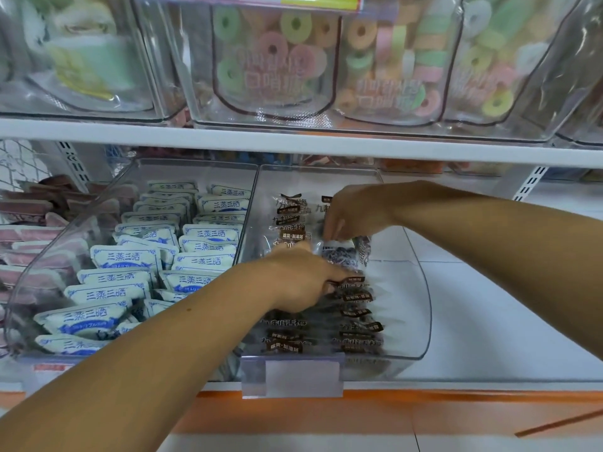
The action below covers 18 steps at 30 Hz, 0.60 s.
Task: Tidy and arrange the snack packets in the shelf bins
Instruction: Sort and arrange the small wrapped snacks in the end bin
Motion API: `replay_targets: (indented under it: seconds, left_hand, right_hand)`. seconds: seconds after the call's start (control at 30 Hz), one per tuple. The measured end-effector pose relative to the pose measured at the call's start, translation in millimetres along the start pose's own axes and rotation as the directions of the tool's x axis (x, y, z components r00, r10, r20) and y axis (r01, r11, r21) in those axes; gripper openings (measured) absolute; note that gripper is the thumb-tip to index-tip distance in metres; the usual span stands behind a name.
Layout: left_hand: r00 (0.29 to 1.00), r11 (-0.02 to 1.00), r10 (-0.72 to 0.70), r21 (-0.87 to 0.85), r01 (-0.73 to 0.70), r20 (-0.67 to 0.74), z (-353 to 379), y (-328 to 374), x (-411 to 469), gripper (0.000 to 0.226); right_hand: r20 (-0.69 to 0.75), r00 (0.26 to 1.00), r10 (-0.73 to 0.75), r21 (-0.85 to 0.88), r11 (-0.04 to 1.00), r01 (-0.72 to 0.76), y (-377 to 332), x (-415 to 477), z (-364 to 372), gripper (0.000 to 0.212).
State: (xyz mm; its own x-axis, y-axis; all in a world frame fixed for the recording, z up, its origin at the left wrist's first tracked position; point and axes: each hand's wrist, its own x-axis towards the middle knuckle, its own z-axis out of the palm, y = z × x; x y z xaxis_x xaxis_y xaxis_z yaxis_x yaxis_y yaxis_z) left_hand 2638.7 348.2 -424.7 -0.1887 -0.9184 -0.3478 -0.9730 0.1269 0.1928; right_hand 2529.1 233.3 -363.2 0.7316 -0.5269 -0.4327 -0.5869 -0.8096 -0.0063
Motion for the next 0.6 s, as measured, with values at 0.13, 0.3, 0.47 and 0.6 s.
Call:
replay_targets:
  seconds: [0.13,0.3,0.47,0.6]
  left_hand:
    - [1.0,1.0,0.014,-0.026,-0.013,0.013,3.0,-4.3,0.5,0.046]
    - [1.0,0.999,0.014,-0.047,-0.013,0.008,3.8,-6.3,-0.2,0.046]
    - [1.0,0.999,0.012,-0.039,-0.011,0.009,3.6,-5.3,-2.4,0.044]
    - [1.0,0.998,0.005,-0.065,-0.005,0.005,4.1,-7.0,-1.9,0.042]
  right_hand:
    - [0.193,0.98,0.039,-0.161,0.987,-0.008,-2.5,21.0,6.0,0.051]
    - [0.248,0.967,0.062,-0.256,0.967,0.004,-4.8,29.4,10.5,0.057]
    - [0.264,0.962,0.076,-0.298,0.955,0.007,-6.3,31.4,18.7,0.059]
    - [0.305,0.948,0.089,-0.304,0.953,0.008,-10.3,35.3,29.2,0.068]
